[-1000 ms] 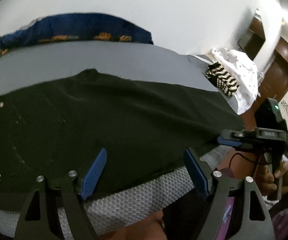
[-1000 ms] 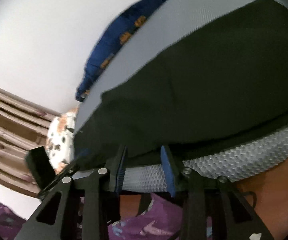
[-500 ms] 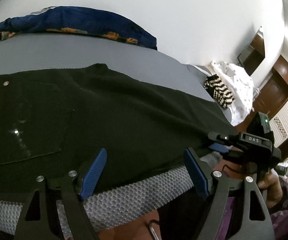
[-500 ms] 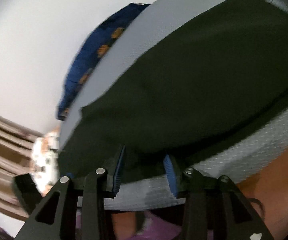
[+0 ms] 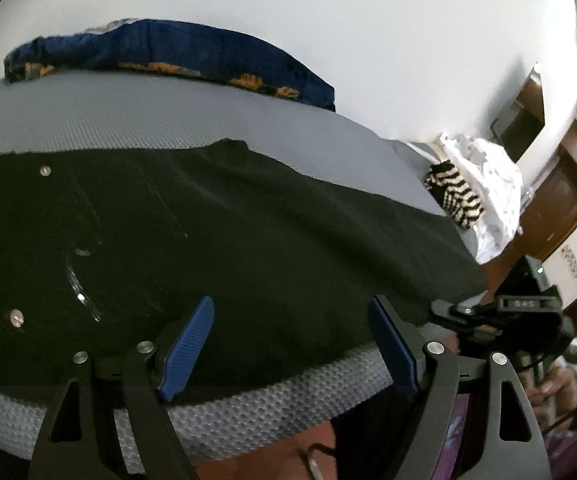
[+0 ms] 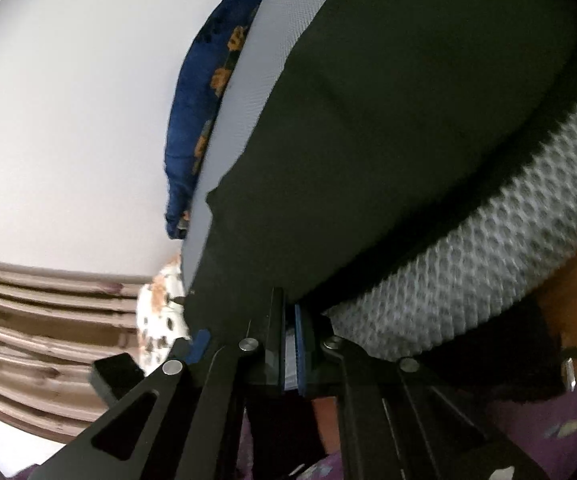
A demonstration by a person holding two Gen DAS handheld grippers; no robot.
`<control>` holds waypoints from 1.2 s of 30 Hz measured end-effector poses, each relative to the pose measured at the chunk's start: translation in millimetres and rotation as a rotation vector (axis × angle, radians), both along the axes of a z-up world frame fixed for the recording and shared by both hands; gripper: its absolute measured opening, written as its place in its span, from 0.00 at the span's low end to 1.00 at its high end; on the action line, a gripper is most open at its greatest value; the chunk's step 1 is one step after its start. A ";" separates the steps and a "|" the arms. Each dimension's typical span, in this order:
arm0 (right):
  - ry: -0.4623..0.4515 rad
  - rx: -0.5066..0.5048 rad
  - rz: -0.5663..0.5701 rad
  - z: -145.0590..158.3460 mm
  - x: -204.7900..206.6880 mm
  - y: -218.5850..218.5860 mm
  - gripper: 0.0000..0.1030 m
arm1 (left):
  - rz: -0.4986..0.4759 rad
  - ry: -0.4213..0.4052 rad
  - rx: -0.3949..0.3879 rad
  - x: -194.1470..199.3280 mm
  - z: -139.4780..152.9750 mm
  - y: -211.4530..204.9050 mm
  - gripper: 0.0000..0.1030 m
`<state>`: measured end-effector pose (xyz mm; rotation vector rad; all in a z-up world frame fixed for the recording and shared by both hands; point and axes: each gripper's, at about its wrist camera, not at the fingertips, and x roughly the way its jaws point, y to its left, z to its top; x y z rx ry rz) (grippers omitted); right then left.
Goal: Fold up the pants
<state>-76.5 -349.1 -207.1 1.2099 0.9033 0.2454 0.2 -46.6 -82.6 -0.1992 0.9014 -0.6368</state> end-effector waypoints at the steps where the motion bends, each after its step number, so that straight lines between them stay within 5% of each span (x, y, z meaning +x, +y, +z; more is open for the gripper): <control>1: 0.020 -0.020 0.009 -4.8 2.1 1.1 0.05 | 0.003 -0.005 0.004 -2.2 -1.4 1.2 0.77; 6: 0.071 0.054 0.014 -20.9 1.8 -6.9 0.04 | 0.013 0.000 0.078 2.7 -18.0 7.2 0.77; 9: 0.061 0.019 0.054 -5.5 -8.9 -5.4 0.25 | 0.037 0.003 0.071 6.0 -20.8 22.2 0.77; 14: -0.123 -0.203 0.144 48.8 -6.1 3.3 0.28 | 0.083 -0.033 0.086 9.9 -13.2 31.8 0.77; 17: -0.139 -0.251 0.133 49.8 17.3 -8.6 0.29 | 0.079 -0.045 0.128 10.2 -17.3 28.4 0.77; 21: -0.036 -0.528 0.165 30.1 42.6 -29.3 0.28 | 0.034 -0.084 0.188 7.5 -27.9 29.6 0.77; 22: -0.028 -0.531 0.158 24.8 41.1 -38.9 0.07 | 0.032 -0.086 0.197 7.9 -27.4 29.7 0.77; 23: 0.019 -0.509 0.100 24.2 36.7 -52.9 0.00 | 0.036 -0.086 0.205 9.7 -26.1 28.8 0.77; 25: -0.076 -0.369 0.058 41.8 31.8 -61.5 0.13 | 0.055 -0.087 0.192 10.9 -20.4 31.0 0.77; 27: -0.215 -0.289 0.159 70.5 49.0 -45.5 0.19 | 0.079 -0.092 0.146 12.9 -13.8 35.6 0.77; 29: -0.320 -0.298 0.278 98.5 76.5 -18.9 0.46 | 0.110 -0.113 0.137 15.3 -10.2 40.0 0.77; 31: -0.412 -0.347 0.403 122.2 114.4 12.2 0.55 | 0.146 -0.119 0.140 19.5 -9.2 48.9 0.77; 36: -0.471 -0.597 0.751 125.2 213.3 96.5 0.54 | 0.268 -0.154 0.098 28.8 4.7 83.4 0.77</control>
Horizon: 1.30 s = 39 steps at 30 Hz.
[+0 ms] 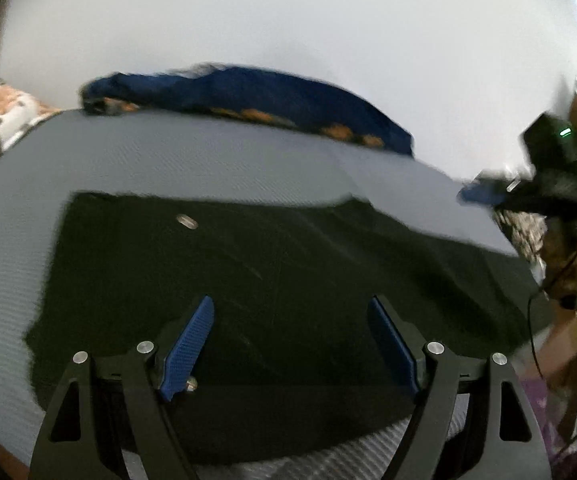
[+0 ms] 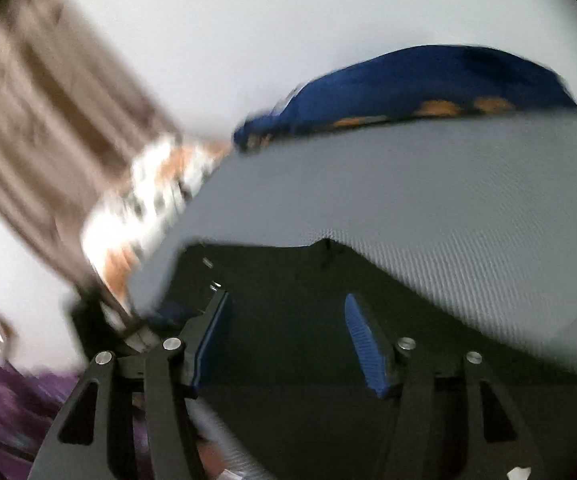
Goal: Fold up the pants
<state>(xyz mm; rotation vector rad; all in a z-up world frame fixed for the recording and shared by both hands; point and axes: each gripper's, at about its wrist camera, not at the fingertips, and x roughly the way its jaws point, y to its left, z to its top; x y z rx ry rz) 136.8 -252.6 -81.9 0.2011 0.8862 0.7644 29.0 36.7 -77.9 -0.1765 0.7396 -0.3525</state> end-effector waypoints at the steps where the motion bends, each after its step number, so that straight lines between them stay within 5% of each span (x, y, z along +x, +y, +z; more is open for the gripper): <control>1: 0.009 -0.035 0.038 -6.7 14.6 9.0 0.54 | 0.025 -0.005 -0.010 2.7 2.7 7.1 0.77; 9: 0.039 -0.149 0.235 -42.3 82.3 51.9 0.48 | 0.164 0.051 -0.081 21.4 -5.1 45.8 0.77; 21: 0.050 -0.225 0.344 -64.9 90.0 70.5 0.12 | 0.158 0.063 -0.026 25.2 -18.4 45.9 0.80; 33: 0.036 -0.146 0.097 -67.4 108.8 55.3 0.03 | 0.211 0.024 0.004 24.0 -18.4 53.8 0.80; 39: 0.026 -0.150 0.084 -71.7 113.4 55.9 0.03 | 0.280 -0.012 0.003 23.1 -14.1 66.6 0.82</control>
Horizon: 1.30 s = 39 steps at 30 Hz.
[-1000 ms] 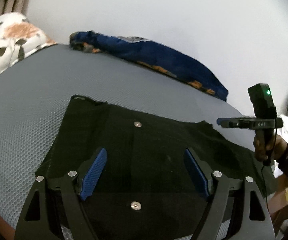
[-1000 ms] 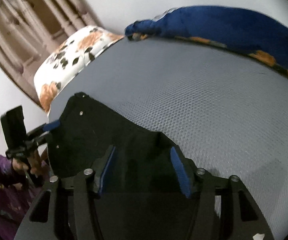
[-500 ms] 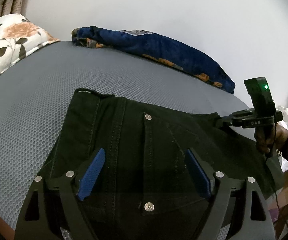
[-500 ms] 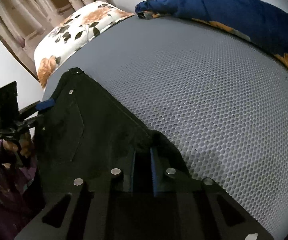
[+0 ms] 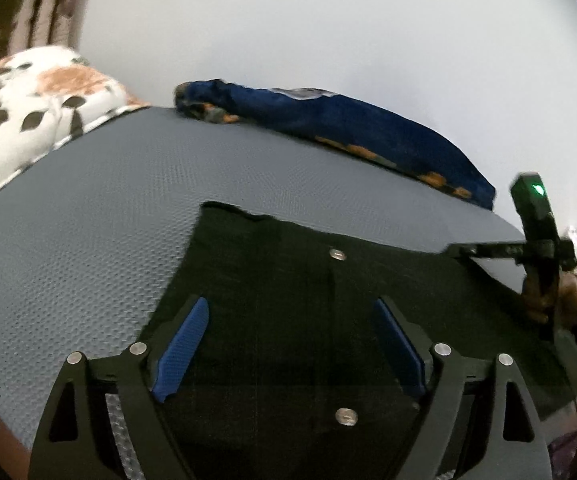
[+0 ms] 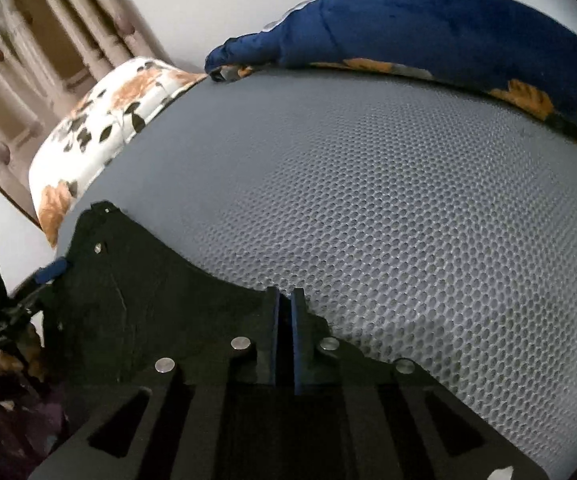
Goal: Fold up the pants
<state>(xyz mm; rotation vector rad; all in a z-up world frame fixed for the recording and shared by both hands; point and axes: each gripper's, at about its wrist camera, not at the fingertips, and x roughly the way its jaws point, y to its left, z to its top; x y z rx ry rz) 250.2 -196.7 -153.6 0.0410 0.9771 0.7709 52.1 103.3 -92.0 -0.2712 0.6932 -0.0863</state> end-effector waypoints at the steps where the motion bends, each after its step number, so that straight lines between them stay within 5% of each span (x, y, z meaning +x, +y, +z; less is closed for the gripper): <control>1: 0.002 0.005 -0.007 -1.1 0.1 -0.8 0.04 | 0.014 0.009 -0.034 2.2 -2.1 7.4 0.82; 5: 0.015 0.065 -0.064 -4.8 3.1 -17.1 0.09 | 0.054 0.054 -0.059 14.2 -10.9 28.6 0.86; 7: 0.030 0.058 -0.132 -8.2 10.4 -26.4 0.11 | 0.059 0.107 -0.135 24.5 -20.1 43.3 0.86; 10: 0.017 0.053 -0.223 -3.1 13.8 -43.1 0.10 | 0.081 0.099 -0.140 28.4 -8.9 50.1 0.86; 13: -0.064 0.092 -0.251 32.7 -7.7 -45.9 0.11 | 0.114 0.033 -0.157 25.2 11.7 65.0 0.86; 16: -0.079 0.069 -0.066 62.6 -42.8 -0.1 0.16 | 0.177 -0.041 -0.105 17.5 31.9 80.1 0.86; 18: -0.068 0.077 0.072 69.7 -73.7 45.2 0.54 | 0.213 -0.035 -0.091 17.0 35.1 90.0 0.86; 19: -0.079 0.063 0.116 70.4 -85.8 65.3 0.58 | 0.221 -0.024 -0.088 17.5 35.8 92.7 0.86; 25: -0.140 -0.095 0.299 50.7 -129.0 172.0 0.55 | 0.245 0.006 -0.077 8.9 37.6 112.4 0.86; 30: -0.224 -0.191 0.328 40.4 -125.0 214.3 0.55 | 0.270 0.020 -0.041 6.7 38.4 131.7 0.86; 35: -0.261 -0.295 0.300 29.1 -89.7 235.2 0.55 | 0.339 0.064 -0.104 2.2 23.9 155.2 0.86; 39: -0.223 -0.263 0.183 28.8 -54.1 231.8 0.63 | 0.346 0.098 -0.117 0.2 16.6 163.4 0.86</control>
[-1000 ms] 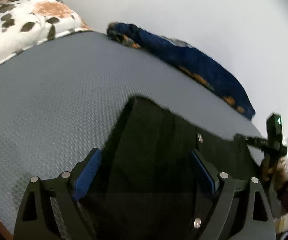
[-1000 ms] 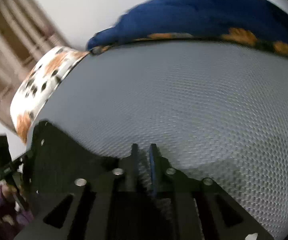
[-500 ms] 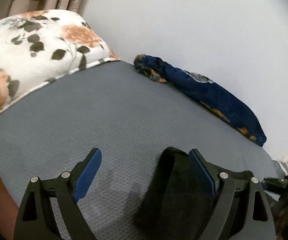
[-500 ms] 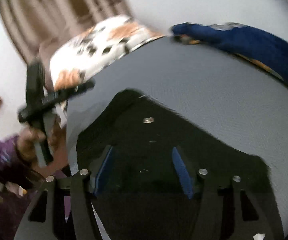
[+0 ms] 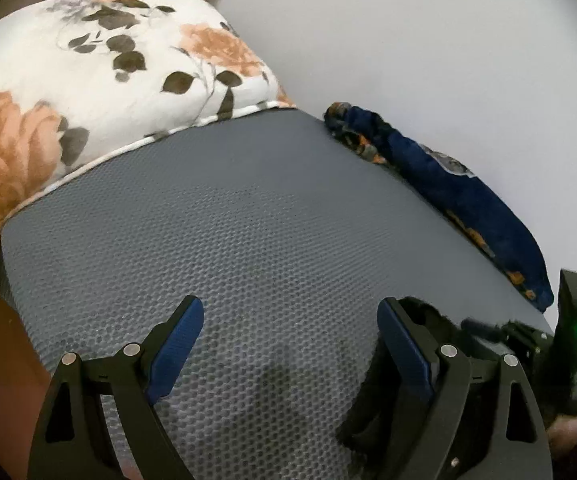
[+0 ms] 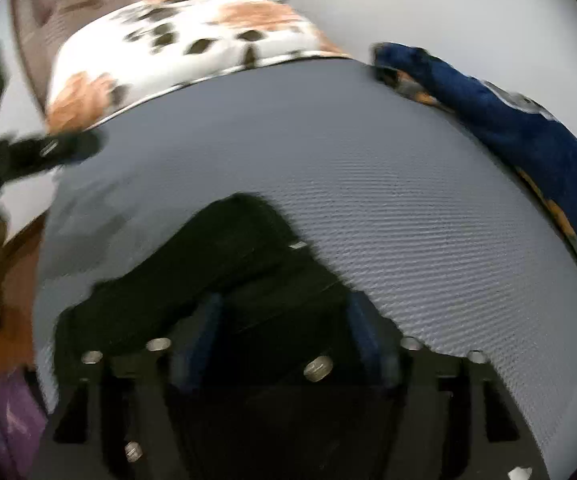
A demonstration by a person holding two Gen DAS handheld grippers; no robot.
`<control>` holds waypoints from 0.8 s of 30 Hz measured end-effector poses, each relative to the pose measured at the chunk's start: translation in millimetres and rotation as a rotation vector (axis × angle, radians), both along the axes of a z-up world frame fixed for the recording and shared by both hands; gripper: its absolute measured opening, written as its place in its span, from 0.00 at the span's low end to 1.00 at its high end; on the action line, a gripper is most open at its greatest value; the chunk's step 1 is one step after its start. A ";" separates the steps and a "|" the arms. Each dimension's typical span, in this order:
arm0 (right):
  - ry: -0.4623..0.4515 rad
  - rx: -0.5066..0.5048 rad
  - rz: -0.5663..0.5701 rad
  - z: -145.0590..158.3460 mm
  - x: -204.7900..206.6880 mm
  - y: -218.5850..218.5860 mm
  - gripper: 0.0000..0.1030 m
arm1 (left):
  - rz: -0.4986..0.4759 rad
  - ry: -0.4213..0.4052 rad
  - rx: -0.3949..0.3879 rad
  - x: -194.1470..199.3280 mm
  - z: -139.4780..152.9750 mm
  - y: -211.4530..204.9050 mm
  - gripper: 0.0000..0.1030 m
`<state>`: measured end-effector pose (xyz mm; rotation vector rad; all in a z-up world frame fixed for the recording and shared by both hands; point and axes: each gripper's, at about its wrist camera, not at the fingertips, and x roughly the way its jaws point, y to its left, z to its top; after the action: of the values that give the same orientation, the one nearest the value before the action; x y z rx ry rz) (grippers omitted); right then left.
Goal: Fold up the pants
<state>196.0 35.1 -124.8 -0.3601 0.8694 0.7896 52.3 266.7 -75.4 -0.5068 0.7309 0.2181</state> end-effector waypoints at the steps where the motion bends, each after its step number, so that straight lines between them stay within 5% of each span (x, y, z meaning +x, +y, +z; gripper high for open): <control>1: 0.038 0.040 -0.027 1.6 7.2 -6.5 0.62 | -0.016 0.004 0.002 -1.1 -0.2 0.8 0.86; 4: 0.103 0.149 -0.131 12.0 8.4 -34.8 0.60 | -0.134 -0.017 -0.036 -8.9 -0.6 1.6 0.86; 6: 0.100 0.216 -0.081 27.3 -20.5 -42.3 0.60 | -0.281 -0.039 -0.063 -17.1 -0.6 -3.7 0.86; 10: 0.043 0.146 0.011 35.1 -81.3 -41.8 0.61 | -0.616 -0.039 -0.068 -40.8 -2.0 -36.2 0.86; 14: 0.116 0.207 -0.020 37.3 -99.7 -57.7 0.61 | -0.674 -0.057 0.019 -39.4 -2.2 -58.2 0.86; 18: 0.210 0.309 -0.069 36.0 -119.5 -77.6 0.61 | -0.726 -0.118 -0.044 -2.6 3.4 -61.0 0.84; 21: 0.247 0.326 -0.103 28.7 -131.1 -85.3 0.62 | -0.817 -0.042 -0.083 40.7 -5.1 -67.9 0.62; 24: 0.274 0.326 -0.146 15.8 -140.5 -96.8 0.62 | -0.853 0.046 -0.063 74.1 -20.7 -75.5 0.60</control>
<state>55.5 -61.7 -109.0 0.1016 0.9902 0.8391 126.4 191.2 -96.1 -0.2147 0.9396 -0.5926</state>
